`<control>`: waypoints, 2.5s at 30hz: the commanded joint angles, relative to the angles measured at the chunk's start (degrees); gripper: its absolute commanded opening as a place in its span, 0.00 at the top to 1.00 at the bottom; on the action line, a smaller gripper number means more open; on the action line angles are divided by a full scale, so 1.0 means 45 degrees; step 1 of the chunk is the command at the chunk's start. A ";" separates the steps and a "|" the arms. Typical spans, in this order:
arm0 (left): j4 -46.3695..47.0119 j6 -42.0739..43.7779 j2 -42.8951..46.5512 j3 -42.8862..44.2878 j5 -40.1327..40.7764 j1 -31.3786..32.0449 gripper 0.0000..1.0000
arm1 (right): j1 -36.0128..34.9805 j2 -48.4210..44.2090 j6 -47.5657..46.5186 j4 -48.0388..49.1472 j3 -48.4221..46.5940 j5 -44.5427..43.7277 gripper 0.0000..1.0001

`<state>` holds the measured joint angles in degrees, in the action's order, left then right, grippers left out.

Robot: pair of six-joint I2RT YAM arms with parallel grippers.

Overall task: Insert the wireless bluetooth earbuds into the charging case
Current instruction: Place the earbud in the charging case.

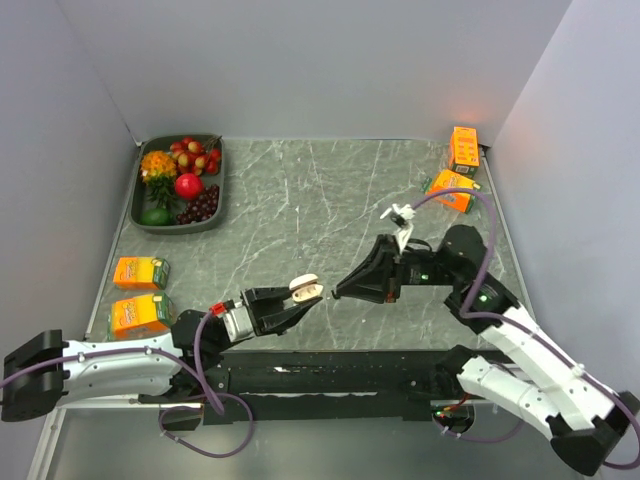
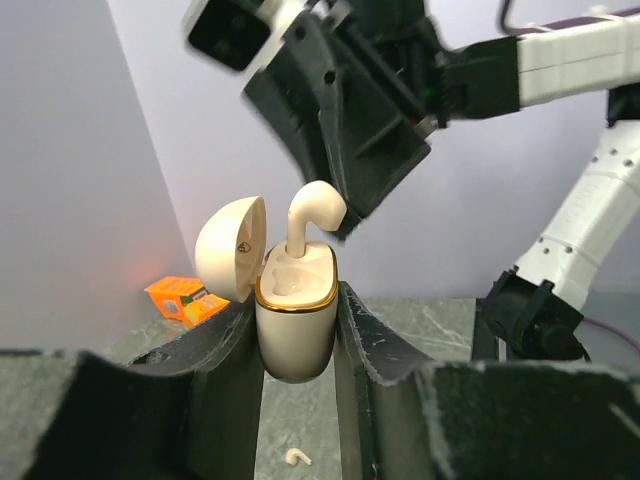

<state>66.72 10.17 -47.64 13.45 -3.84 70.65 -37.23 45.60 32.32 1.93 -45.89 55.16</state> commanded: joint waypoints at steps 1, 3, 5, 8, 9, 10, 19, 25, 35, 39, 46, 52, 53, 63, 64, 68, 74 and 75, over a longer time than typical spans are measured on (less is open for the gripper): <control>0.0955 -0.0794 -0.0253 -0.0041 0.0813 0.0061 0.99 | 0.0032 -0.0933 -0.1574 -0.2303 -0.1052 -0.2605 0.81; 0.1071 -0.0971 -0.0506 -0.0001 0.0833 0.0061 0.99 | 0.0051 -0.1013 -0.1692 -0.2616 -0.1227 -0.3500 0.84; 0.1189 -0.1127 -0.0663 -0.0021 0.0813 0.0061 0.99 | 0.0012 -0.0994 -0.1771 -0.2891 -0.1287 -0.3915 0.87; 0.1754 -0.1440 -0.1073 -0.0079 0.0833 0.0061 0.99 | -0.0260 -0.0760 -0.1888 -0.3358 -0.1501 -0.4834 0.97; 0.1949 -0.1537 -0.1267 -0.0118 0.0814 0.0080 0.99 | -0.0358 -0.0643 -0.1966 -0.3534 -0.1714 -0.5048 1.00; 0.2241 -0.1751 -0.1347 -0.0138 0.0833 0.0061 0.99 | -0.0436 -0.0468 -0.2121 -0.3651 -0.1775 -0.5321 1.00; 0.4001 -0.3471 -0.2265 -0.0372 0.1381 -0.0017 0.99 | -0.0827 -0.0447 -0.2454 -0.4121 -0.1912 -0.6008 1.00; 0.4314 -0.3570 -0.2617 -0.0353 0.1321 -0.0037 0.99 | -0.1177 -0.0330 -0.2630 -0.4237 -0.2068 -0.5382 1.00; 0.4002 -0.2867 -0.1935 -0.0489 0.2511 -0.0056 0.99 | -0.1686 -0.0350 -0.2904 -0.4883 -0.2185 -0.5773 1.00; 0.3885 -0.2613 -0.1680 -0.0568 0.2727 -0.0095 0.99 | -0.2155 -0.0038 -0.3040 -0.4903 -0.2283 -0.5850 1.00; 0.3748 -0.2730 -0.1718 -0.0470 0.2435 -0.0095 0.99 | -0.2624 0.0334 -0.3119 -0.4668 -0.2634 -0.5949 1.00; 0.3670 -0.2788 -0.1777 -0.0450 0.2279 -0.0095 0.99 | -0.2800 0.0530 -0.3177 -0.4590 -0.2869 -0.6182 1.00; 0.3670 -0.2788 -0.1777 -0.0450 0.2259 -0.0095 0.99 | -0.2781 0.0549 -0.3177 -0.4532 -0.2888 -0.6221 1.00; 0.3611 -0.2788 -0.1855 -0.0392 0.2025 -0.0095 0.99 | -0.2839 0.1252 -0.3314 -0.4336 -0.3220 -0.6085 1.00; 0.3650 -0.2788 -0.1875 -0.0411 0.2024 -0.0114 0.99 | -0.2839 0.1291 -0.3314 -0.4297 -0.3278 -0.5988 1.00; 0.3787 -0.2788 -0.1972 -0.0451 0.2063 -0.0095 0.99 | -0.2976 0.1525 -0.3294 -0.4122 -0.3415 -0.5851 1.00; 0.3767 -0.2691 -0.2031 -0.0411 0.2063 -0.0095 0.99 | -0.3327 0.1760 -0.3392 -0.4180 -0.3728 -0.5927 1.00; 0.3787 -0.2671 -0.2031 -0.0411 0.2063 -0.0114 0.99 | -0.3347 0.1702 -0.3392 -0.4238 -0.3728 -0.5967 1.00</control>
<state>74.39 -2.24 -56.38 11.05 6.70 70.15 -51.37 53.63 18.09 -19.29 -59.35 28.95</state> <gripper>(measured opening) 0.333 0.008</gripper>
